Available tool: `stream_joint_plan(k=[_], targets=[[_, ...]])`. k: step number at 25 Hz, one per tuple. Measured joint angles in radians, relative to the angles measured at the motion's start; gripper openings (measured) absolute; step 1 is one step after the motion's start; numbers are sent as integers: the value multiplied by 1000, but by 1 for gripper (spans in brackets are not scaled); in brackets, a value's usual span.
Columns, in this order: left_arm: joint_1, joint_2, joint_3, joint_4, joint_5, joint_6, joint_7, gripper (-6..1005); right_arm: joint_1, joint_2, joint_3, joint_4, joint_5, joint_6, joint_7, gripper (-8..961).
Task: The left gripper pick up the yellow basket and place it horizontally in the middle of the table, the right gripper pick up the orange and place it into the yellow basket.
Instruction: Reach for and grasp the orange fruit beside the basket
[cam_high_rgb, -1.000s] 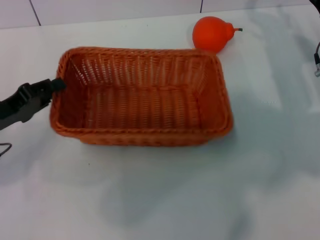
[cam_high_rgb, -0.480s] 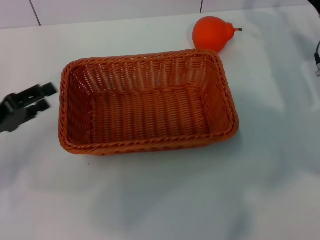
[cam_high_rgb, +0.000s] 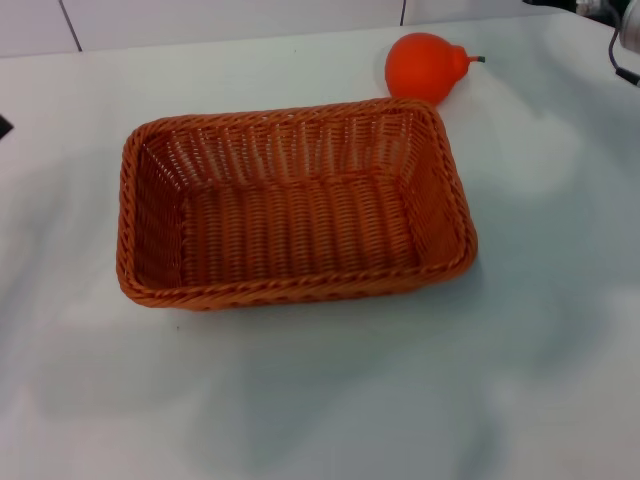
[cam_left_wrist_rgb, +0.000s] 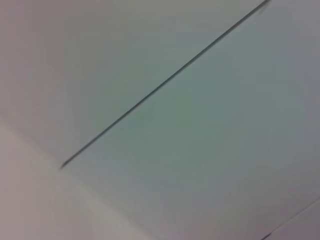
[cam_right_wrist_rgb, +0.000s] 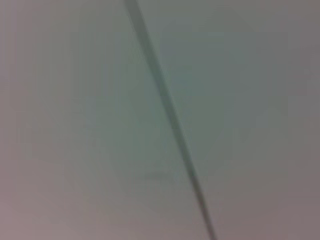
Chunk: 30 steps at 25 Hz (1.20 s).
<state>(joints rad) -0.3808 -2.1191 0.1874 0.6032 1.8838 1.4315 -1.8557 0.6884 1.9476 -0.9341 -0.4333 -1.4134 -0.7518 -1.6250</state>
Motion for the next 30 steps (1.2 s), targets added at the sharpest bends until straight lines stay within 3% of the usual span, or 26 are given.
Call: stream_joint_plan(k=[4,8,13,17,30], targets=[[-1,-27,0,-11,-110,33,189,691,50,-38,-23,-79,-321,-65,293,853],[-9,-41,2,-52,-199,62,406,691,116,-36,-23,-109,-583,-103,460,851],[-22,-40,0,-167,-314,94,652,690,182,16,-30,-88,-775,-28,522,848],[-31,-39,1,-205,-341,99,693,690,206,65,-31,-71,-845,61,526,846],[-47,-39,0,-218,-346,87,687,689,217,125,-50,13,-862,262,475,839]])
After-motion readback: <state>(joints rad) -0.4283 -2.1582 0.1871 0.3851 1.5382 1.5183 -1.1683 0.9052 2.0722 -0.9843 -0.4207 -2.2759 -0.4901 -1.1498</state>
